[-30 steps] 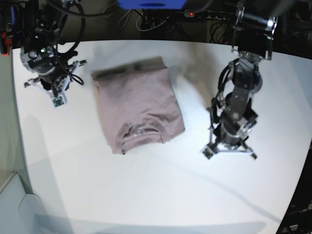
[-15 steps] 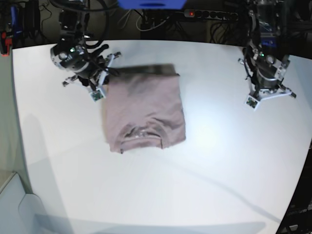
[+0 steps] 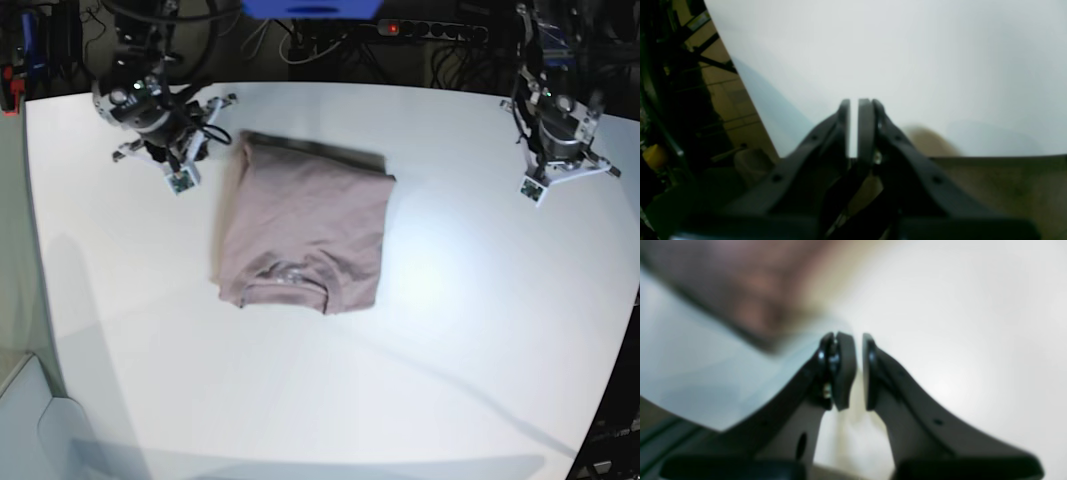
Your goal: Layout the t-shirt on the table in an organized manner, then fold the t-shirt properly
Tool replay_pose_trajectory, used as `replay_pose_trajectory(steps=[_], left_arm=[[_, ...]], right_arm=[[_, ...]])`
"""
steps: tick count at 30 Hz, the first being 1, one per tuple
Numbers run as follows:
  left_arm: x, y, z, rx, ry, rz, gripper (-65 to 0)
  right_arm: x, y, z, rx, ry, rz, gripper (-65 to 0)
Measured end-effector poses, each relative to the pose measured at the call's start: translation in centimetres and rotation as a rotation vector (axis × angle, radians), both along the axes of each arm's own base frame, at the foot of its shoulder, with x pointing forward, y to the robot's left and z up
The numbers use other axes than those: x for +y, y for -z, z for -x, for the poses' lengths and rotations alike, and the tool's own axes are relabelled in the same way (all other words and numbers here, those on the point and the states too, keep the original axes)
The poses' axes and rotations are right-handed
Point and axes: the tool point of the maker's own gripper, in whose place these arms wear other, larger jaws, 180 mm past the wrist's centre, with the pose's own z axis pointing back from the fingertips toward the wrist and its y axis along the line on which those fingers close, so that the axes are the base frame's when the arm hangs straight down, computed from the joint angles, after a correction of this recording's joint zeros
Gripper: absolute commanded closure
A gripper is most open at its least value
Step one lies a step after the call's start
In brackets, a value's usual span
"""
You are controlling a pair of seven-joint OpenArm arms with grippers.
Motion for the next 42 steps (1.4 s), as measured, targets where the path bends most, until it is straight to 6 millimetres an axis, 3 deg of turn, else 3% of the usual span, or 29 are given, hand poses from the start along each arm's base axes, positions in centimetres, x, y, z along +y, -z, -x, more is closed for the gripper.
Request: replay_pose_trajectory(steps=[5,9,12,16,20,24,27,30,34,37,42], left_arm=[[-2.6,1.2,2.6,0.039,-0.005,0.104,-0.3],[-3.1,2.6,5.5,0.104,-0.008,0.121,-0.3],[-3.3,3.7,8.6,0.181,-0.017,0.126,-0.3],[-6.0,4.8,10.7,0.210,-0.028,0.247,-0.3],[-6.7,5.6,13.8,0.283,-0.052,0.297,-0.3],[-8.1,6.5,15.8,0.324,-0.072,0.382,-0.3],[-8.4,8.4,16.6,0.344,-0.096,0.421,-0.3],[-9.2,11.0,18.3,0.371,-0.116,0.482,-0.2],[-11.8,14.9,22.1,0.465,-0.129,0.581,-0.2],[-12.7,17.9,24.1,0.537,-0.170,0.623,-0.1],[-14.1,21.6,25.7,0.550,-0.243,0.718,-0.1]], right_arm=[[-3.4,-2.4,2.3,-0.034,0.043,0.089,-6.2],[-6.3,-0.9,7.3,0.082,0.123,0.130,-5.5],[-8.4,-0.2,11.2,0.169,0.172,0.175,-0.2],[-9.7,-0.1,13.9,0.192,0.226,0.177,0.0],[-10.1,1.1,16.4,0.235,0.266,0.156,0.0],[-9.0,4.3,19.1,0.305,0.293,0.071,0.0],[-7.5,7.6,21.8,0.377,0.315,-0.012,0.0],[-5.9,10.2,23.2,0.398,0.346,-0.099,0.0],[-4.3,13.9,24.3,0.440,0.370,-0.209,0.0],[-3.2,16.5,25.9,0.526,0.364,-0.263,0.0],[-0.1,18.5,26.8,0.530,0.336,-0.366,0.0]])
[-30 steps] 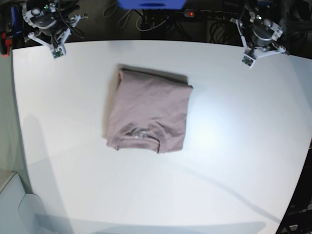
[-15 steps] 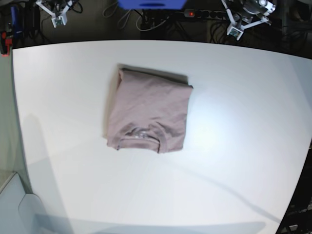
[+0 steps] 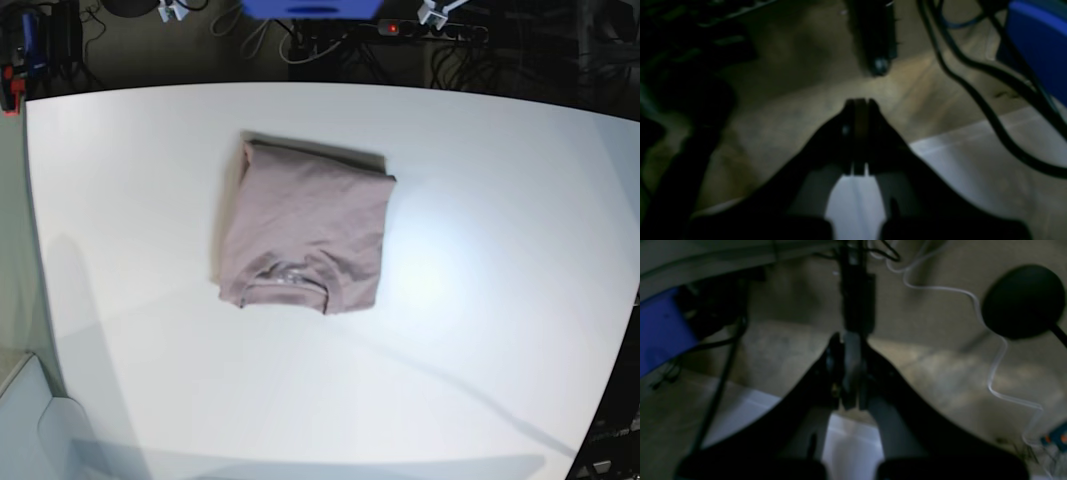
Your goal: Layout the t-shirt on the table in an organized manner, then fold the t-shirt properly
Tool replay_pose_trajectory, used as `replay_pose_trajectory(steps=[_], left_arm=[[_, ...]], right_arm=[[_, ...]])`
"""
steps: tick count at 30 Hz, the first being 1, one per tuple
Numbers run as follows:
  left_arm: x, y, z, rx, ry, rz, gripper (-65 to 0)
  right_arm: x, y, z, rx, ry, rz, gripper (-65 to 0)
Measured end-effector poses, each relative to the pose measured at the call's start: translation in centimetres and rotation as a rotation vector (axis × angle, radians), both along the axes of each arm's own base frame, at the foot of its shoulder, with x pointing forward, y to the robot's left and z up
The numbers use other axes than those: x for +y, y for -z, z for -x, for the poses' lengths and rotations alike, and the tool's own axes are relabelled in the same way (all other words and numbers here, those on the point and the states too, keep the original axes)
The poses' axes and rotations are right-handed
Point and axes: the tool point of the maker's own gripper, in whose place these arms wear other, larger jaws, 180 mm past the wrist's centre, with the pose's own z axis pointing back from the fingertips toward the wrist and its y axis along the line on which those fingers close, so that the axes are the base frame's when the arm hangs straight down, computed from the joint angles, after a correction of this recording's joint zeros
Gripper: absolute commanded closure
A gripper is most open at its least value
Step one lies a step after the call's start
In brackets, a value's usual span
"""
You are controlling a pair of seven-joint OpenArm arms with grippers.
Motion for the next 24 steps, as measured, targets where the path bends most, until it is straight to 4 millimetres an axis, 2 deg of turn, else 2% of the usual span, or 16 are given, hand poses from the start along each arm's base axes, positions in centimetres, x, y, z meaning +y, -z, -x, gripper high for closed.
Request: replay_pose_trajectory(steps=[2,5,12,14,16,19,22,24], left_arm=[[-0.1,1.1,1.2,0.031,-0.027,0.012,-0.1],[-0.6,2.7,1.5,0.041,-0.079,0.035,-0.1],[-2.0,5.1,0.5,0.026,-0.197,0.086,-0.1],[-2.2,5.5,0.5,0.045,-0.212,0.091,-0.1],[-2.4,5.8,-0.2,0.045,-0.235,0.098,-0.1],[-2.1,6.4,-2.5,0.015,-0.260,0.072,-0.2],[0.7,7.3,-4.8,-0.040,-0.279,-0.100,-0.2],[2.8,7.5,-5.6,-0.072,-0.292,-0.208,-0.2]], right_arm=[[1.9,0.3,0.7,-0.001,-0.028,-0.047,0.0],[4.3,0.5,1.2,-0.003,-0.077,-0.108,0.0],[6.8,2.0,-0.8,-0.026,-0.014,-0.181,0.0],[6.1,2.9,-0.8,-0.020,0.013,-0.118,0.0],[4.9,3.6,-0.8,-0.022,0.029,-0.035,0.0],[2.2,4.7,-1.5,-0.044,0.042,0.136,0.0],[0.0,5.1,-2.9,-0.083,0.017,0.291,0.0],[-0.9,5.1,-3.6,-0.111,0.002,0.381,0.0]])
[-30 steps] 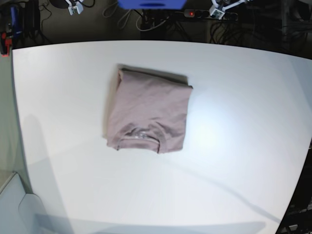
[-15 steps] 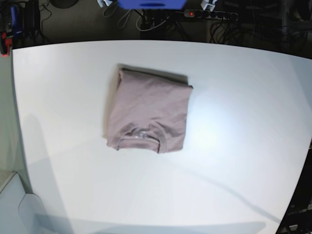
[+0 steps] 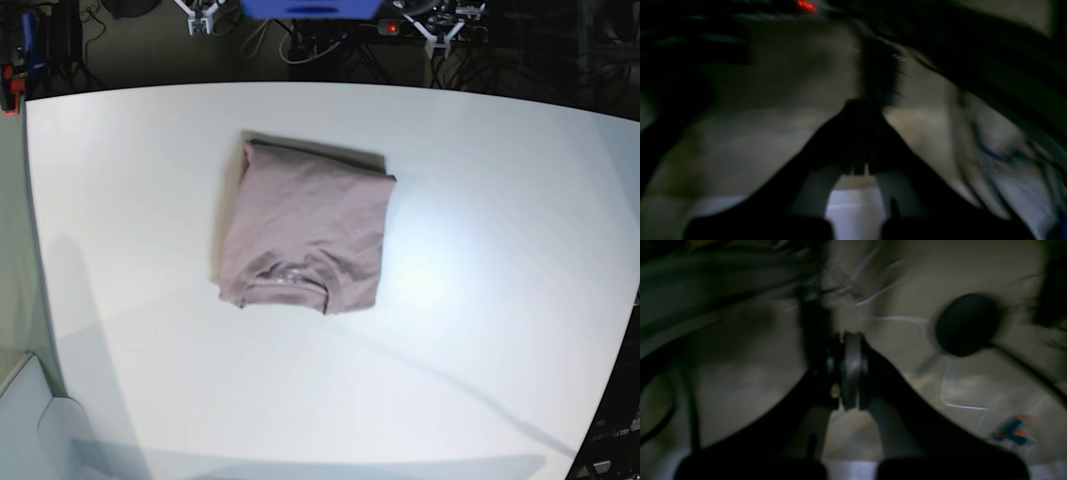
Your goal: Layout the t-shirt on the table in an organized manner, then fold the t-shirt properly
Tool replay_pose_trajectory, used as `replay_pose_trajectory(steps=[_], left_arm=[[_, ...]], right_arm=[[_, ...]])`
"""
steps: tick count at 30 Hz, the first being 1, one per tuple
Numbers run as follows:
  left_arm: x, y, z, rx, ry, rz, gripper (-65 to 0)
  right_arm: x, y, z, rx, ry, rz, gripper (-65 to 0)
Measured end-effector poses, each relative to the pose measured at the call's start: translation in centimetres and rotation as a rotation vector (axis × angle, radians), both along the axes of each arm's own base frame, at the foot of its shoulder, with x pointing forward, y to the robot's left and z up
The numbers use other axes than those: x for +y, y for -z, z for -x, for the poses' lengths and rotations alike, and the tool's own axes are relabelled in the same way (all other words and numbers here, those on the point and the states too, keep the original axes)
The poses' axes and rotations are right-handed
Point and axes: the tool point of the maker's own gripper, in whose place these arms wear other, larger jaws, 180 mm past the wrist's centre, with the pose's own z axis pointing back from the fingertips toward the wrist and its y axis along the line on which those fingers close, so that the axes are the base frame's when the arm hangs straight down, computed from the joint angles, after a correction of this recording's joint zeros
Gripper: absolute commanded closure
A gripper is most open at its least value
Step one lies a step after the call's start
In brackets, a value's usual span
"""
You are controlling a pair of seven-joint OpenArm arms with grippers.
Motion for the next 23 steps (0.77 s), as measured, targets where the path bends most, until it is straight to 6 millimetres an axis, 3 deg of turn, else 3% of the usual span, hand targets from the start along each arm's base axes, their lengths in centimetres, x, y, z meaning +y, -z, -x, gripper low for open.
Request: replay_pose_trajectory(steps=[6,8,11,23], left_arm=[[1.5,0.0,-1.6,-0.033,-0.010,-0.084,-0.2],[1.8,-0.1,-2.7,-0.051,-0.010,-0.098,-0.2],[1.8,-0.1,-3.8,-0.070,-0.003,-0.100,-0.2],[1.6,-0.1,-3.8,-0.061,0.076,-0.105,-0.2]], right_arm=[[-0.9,0.2,0.1,0.043,-0.014,0.193,0.0],[-1.5,0.1,-0.6,0.039,-0.011,0.245,0.0],[-0.9,0.1,-1.4,0.017,-0.007,0.239,0.0],[0.7,0.2,-1.1,0.032,-0.001,0.215,0.0]])
